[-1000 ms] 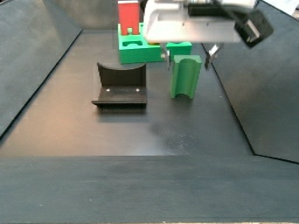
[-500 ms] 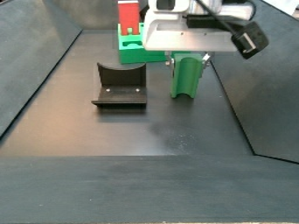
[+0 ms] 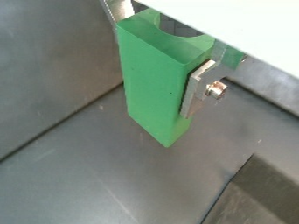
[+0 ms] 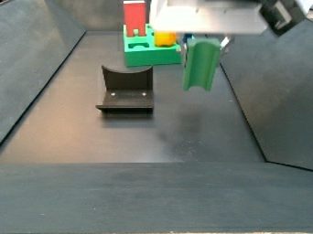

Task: Pick up the arch object. Move up. Rotate the arch object. Move to above the board. Insert the arch object.
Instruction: Move to above the board.

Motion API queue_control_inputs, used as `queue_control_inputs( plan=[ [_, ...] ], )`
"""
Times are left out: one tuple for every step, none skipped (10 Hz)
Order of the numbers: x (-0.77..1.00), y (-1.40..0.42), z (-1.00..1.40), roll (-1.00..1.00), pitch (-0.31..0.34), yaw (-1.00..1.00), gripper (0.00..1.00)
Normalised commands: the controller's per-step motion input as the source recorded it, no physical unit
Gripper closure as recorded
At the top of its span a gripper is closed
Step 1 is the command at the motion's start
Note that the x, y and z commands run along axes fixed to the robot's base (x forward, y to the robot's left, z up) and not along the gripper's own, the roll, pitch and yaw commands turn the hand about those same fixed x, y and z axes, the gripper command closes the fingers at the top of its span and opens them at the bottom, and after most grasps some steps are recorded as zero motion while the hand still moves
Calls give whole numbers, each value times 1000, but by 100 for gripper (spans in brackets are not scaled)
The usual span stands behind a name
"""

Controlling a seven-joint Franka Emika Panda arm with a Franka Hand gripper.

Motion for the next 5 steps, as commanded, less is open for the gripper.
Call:
queue_control_inputs(
  plan=[
    [-34, 157, 1000, 87, 55, -10, 100],
    [-31, 145, 1000, 78, 59, -8, 100],
    [-30, 140, 1000, 74, 64, -8, 100],
    [-26, 128, 1000, 68, 74, -11, 100],
    [-23, 122, 1000, 64, 78, -10, 100]
  ],
)
